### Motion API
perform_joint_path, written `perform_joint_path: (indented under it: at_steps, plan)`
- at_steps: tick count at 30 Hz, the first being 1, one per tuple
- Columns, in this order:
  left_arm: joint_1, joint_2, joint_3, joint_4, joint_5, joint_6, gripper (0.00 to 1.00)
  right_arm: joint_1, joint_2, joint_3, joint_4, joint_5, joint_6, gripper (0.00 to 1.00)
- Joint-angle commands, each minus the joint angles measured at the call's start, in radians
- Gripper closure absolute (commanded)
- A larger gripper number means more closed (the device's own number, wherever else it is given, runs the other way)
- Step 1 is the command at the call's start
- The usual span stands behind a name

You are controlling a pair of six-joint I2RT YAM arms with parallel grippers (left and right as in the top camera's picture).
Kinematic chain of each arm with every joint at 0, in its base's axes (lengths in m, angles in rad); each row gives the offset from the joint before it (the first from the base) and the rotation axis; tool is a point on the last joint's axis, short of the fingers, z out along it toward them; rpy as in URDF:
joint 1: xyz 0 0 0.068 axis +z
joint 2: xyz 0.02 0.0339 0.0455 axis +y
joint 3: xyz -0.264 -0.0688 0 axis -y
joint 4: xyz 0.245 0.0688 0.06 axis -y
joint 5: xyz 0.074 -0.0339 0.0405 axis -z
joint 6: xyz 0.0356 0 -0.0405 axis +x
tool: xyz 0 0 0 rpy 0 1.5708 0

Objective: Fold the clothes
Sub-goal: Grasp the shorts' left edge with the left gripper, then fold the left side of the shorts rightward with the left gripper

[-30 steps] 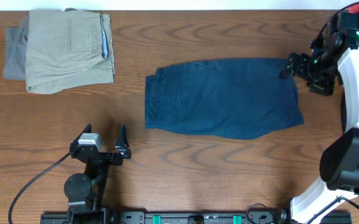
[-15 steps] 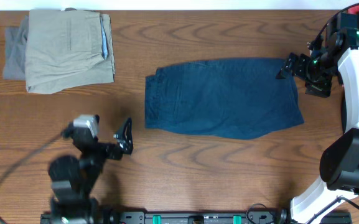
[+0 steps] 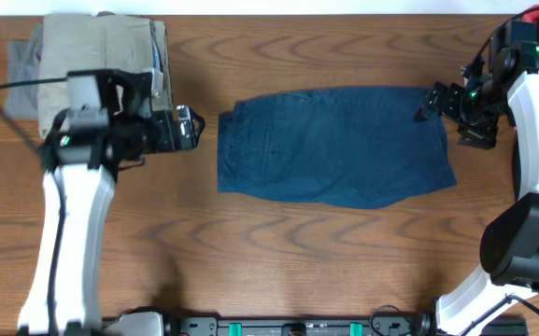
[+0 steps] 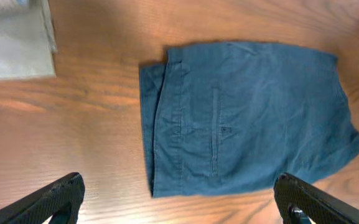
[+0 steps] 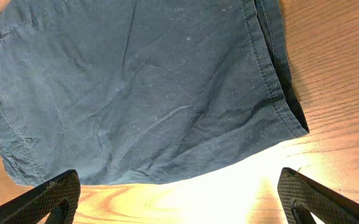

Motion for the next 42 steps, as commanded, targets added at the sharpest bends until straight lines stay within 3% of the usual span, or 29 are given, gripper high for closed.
perform_joint_path:
  at_steps: [1,9,16,32,34,38,42]
  plan:
    - [-0.003,0.11,0.012,0.037,0.025,-0.104,0.02,0.008,-0.023,0.014,-0.013,-0.008,-0.008,0.01]
    - [-0.021,0.318,0.012,0.06,0.032,-0.105,0.02,0.009,-0.023,0.014,0.0,-0.019,-0.013,0.01]
    - [-0.114,0.469,0.012,0.108,0.032,-0.105,0.02,0.015,-0.023,0.014,0.002,-0.019,-0.013,0.01]
    - [-0.195,0.656,0.011,0.134,0.032,-0.123,0.01,0.015,-0.023,0.014,-0.006,-0.019,-0.033,0.01]
    - [-0.203,0.664,0.011,0.133,0.032,-0.123,0.22,0.015,-0.023,0.014,-0.007,-0.019,-0.033,0.01]
    - [-0.21,0.666,0.011,0.132,0.032,-0.124,0.92,0.015,-0.023,0.014,-0.01,-0.019,-0.033,0.01]
    - [-0.195,0.66,0.013,0.103,0.016,-0.132,0.94,0.015,-0.023,0.014,-0.018,-0.019,-0.034,0.01]
